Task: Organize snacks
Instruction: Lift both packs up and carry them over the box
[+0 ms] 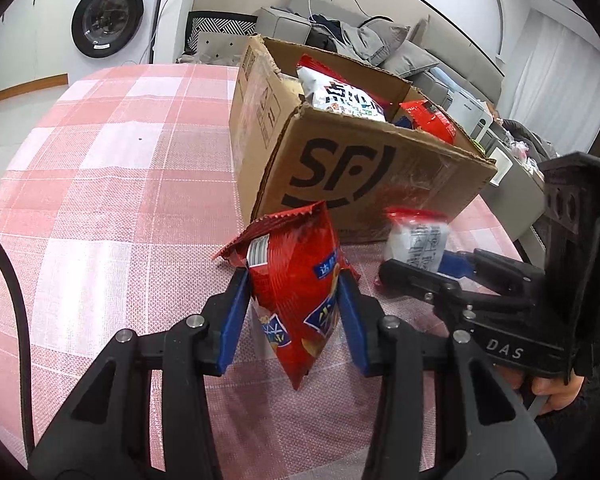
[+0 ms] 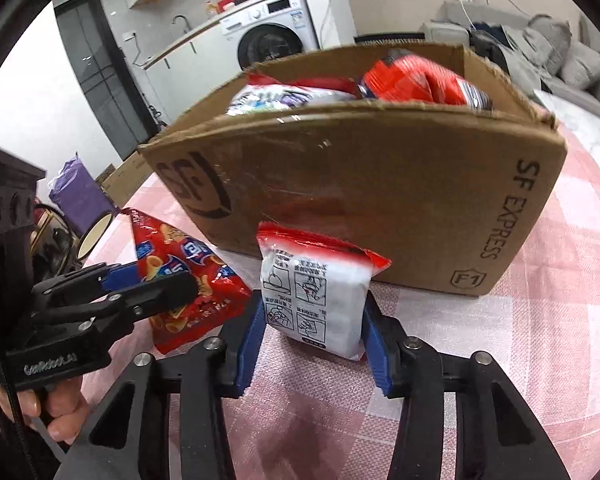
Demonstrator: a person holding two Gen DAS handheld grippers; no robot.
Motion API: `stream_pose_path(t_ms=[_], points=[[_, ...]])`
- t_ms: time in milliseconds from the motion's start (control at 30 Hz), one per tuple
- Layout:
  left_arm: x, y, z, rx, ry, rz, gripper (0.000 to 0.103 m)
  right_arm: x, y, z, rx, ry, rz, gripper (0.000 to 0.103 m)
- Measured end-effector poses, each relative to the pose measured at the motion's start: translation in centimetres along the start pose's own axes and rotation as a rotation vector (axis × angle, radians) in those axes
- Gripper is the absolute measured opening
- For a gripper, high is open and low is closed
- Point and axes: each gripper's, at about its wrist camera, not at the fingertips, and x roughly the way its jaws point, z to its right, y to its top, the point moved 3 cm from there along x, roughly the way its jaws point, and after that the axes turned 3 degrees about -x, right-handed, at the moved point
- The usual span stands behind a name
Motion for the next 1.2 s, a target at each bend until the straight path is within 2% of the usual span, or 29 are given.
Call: stream_pose_path(t_ms=[500, 1200], points=[[-1.3, -0.2, 2.0, 0.057, -0.037, 0.029, 0.038, -4.4, -1.8, -0.2, -0.043, 0.014, 0.065, 0.045], [-8.0, 0.5, 4.2, 0.103, -0.087, 0.140, 0.038, -8.9, 0.5, 0.7, -0.034, 0.011, 0.165, 0.045]])
